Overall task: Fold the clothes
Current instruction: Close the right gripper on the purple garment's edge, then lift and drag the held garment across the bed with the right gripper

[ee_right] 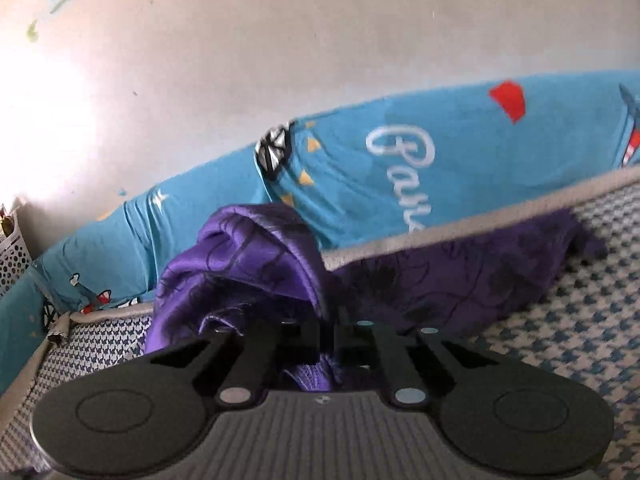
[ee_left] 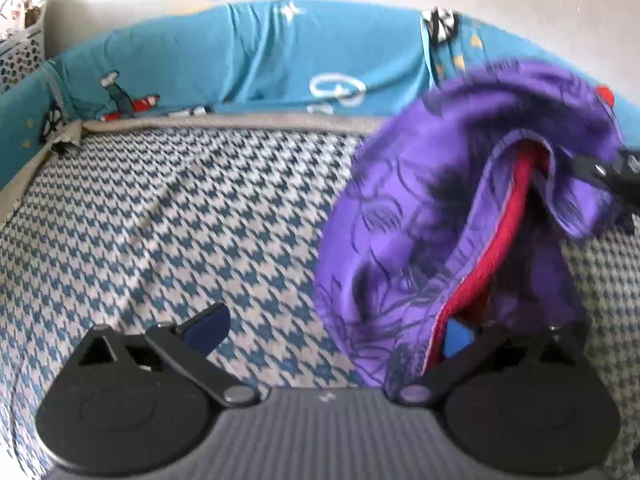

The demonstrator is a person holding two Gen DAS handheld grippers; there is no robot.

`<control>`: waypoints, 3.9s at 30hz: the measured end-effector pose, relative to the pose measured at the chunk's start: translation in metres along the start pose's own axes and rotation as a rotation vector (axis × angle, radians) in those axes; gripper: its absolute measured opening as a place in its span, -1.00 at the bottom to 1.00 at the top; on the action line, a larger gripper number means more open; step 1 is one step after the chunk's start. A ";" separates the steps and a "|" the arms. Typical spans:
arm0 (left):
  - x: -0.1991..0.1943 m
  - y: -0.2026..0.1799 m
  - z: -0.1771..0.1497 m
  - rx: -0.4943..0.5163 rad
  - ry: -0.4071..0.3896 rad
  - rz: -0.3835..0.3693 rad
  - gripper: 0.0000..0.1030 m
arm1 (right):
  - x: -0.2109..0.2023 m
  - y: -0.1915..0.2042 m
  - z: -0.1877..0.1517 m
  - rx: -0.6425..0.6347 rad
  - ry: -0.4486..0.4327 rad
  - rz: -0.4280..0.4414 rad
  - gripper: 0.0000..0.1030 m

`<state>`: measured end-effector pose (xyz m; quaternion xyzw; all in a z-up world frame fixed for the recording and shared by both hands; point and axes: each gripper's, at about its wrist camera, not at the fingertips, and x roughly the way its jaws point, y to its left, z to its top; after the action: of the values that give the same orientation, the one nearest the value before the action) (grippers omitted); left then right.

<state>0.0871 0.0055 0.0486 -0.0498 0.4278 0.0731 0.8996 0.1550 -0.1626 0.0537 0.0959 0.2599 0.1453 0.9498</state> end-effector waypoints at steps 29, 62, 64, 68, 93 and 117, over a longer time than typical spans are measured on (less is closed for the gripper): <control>-0.018 0.005 -0.010 -0.068 -0.061 -0.238 1.00 | -0.153 -0.152 -0.019 0.194 0.012 -0.582 -0.71; 0.027 -0.046 -0.024 0.045 0.065 -0.162 1.00 | -0.020 -0.045 0.028 -0.089 -0.109 -0.084 0.78; 0.030 -0.048 -0.026 0.066 0.072 -0.151 1.00 | -0.008 -0.042 0.032 -0.104 -0.116 -0.078 0.78; 0.033 -0.052 -0.031 0.090 0.088 -0.138 1.00 | 0.008 -0.040 0.035 -0.102 -0.105 -0.063 0.80; -0.004 -0.013 -0.015 -0.044 -0.065 -0.149 1.00 | -0.144 -0.068 0.000 0.188 -0.215 0.005 -0.73; -0.029 0.017 -0.108 -0.063 -0.024 -0.130 1.00 | -0.233 -0.032 -0.135 -0.051 0.118 0.183 -0.67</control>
<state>-0.0163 0.0036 0.0029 -0.1048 0.4102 0.0284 0.9055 -0.0999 -0.2537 0.0395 0.0864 0.3018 0.2431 0.9178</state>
